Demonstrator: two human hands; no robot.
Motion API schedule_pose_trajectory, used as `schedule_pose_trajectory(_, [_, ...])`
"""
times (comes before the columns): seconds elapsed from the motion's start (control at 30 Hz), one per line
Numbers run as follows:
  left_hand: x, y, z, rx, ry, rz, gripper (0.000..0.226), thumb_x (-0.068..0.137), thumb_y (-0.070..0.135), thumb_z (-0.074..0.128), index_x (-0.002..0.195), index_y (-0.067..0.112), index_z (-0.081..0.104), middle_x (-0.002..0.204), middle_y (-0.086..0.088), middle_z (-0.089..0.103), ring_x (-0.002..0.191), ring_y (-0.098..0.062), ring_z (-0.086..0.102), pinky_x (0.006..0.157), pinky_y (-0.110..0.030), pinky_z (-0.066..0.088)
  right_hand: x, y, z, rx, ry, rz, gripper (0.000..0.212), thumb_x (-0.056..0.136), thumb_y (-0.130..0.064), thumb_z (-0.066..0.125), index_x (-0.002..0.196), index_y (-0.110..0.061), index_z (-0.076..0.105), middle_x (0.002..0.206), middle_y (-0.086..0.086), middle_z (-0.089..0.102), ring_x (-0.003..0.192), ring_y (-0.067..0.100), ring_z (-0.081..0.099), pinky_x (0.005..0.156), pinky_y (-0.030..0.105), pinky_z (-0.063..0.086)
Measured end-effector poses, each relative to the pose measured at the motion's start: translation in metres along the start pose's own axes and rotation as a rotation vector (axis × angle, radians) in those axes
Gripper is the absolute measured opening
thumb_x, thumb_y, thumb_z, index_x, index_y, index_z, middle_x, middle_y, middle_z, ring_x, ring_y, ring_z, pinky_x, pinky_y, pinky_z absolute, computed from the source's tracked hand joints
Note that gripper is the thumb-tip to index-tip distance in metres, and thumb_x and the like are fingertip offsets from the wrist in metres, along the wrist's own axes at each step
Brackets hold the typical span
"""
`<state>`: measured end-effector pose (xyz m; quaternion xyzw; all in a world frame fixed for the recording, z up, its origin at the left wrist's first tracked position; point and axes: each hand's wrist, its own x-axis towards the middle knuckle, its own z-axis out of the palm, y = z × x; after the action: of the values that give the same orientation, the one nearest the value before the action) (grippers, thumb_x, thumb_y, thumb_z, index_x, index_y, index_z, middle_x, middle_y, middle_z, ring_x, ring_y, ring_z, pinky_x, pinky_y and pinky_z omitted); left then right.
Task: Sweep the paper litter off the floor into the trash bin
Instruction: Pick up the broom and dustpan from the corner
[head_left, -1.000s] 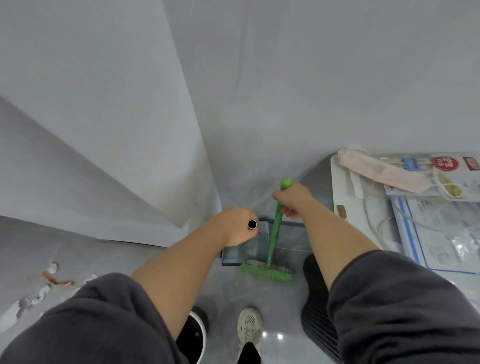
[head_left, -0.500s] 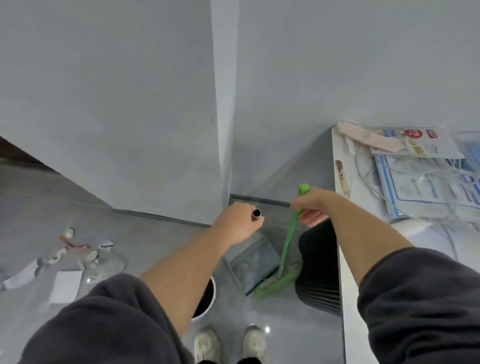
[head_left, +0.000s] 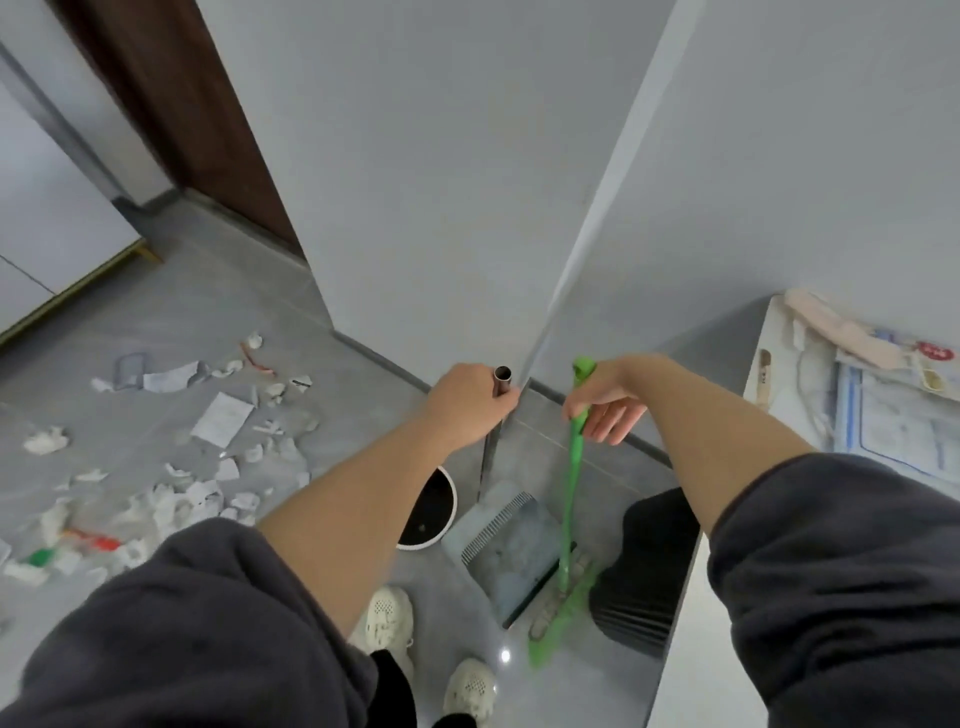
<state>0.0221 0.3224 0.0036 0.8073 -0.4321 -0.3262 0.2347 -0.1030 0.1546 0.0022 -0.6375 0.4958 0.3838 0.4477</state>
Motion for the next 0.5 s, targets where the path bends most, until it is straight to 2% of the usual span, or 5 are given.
schedule_pose_trajectory(0.03, [-0.005,-0.003,-0.008,-0.025,0.023,-0.009,0.039,0.092,0.028,0.052,0.059,0.007,0.049,0.058,-0.016,0.057,0.069,-0.035,0.068,0.063,-0.043,0.052,-0.003,-0.011,0.002,-0.063,0.025,-0.024,0.049,0.087,-0.017,0.055,0.134,-0.002,0.053,0.082,0.013,0.063,0.058,0.017,0.057,0.073,0.033,0.06])
schedule_pose_trajectory(0.13, [-0.022,-0.012,-0.03,-0.06,0.076,-0.023,0.038,0.091,0.028,0.053,0.062,0.003,0.054,0.066,-0.025,0.067,0.074,-0.035,0.072,0.07,-0.044,0.055,-0.026,-0.047,0.012,-0.199,-0.014,-0.034,0.054,0.087,-0.017,0.056,0.133,0.009,0.046,0.079,0.014,0.059,0.058,0.017,0.054,0.093,0.041,0.049])
schedule_pose_trajectory(0.27, [-0.037,-0.014,-0.072,-0.092,0.162,0.011,0.043,0.093,0.033,0.055,0.072,-0.004,0.063,0.068,-0.021,0.071,0.066,-0.029,0.074,0.071,-0.042,0.059,-0.054,-0.091,0.021,-0.332,0.029,-0.053,0.041,0.085,-0.02,0.062,0.122,-0.003,0.062,0.101,0.013,0.068,0.084,0.022,0.064,0.072,0.036,0.06])
schedule_pose_trajectory(0.37, [-0.044,-0.014,-0.119,-0.079,0.218,0.02,0.044,0.096,0.037,0.053,0.084,-0.003,0.068,0.069,-0.017,0.074,0.059,-0.018,0.073,0.071,-0.031,0.058,-0.077,-0.124,0.029,-0.403,0.066,-0.059,0.037,0.085,-0.019,0.063,0.12,-0.004,0.063,0.103,0.014,0.07,0.091,0.024,0.068,0.067,0.035,0.059])
schedule_pose_trajectory(0.5, [-0.056,-0.029,-0.177,-0.031,0.276,0.063,0.043,0.097,0.04,0.051,0.069,0.008,0.061,0.065,-0.013,0.072,0.056,-0.016,0.071,0.062,-0.022,0.053,-0.112,-0.173,0.04,-0.424,0.129,-0.075,0.035,0.085,-0.018,0.064,0.118,-0.005,0.063,0.102,0.015,0.07,0.096,0.026,0.069,0.077,0.04,0.059])
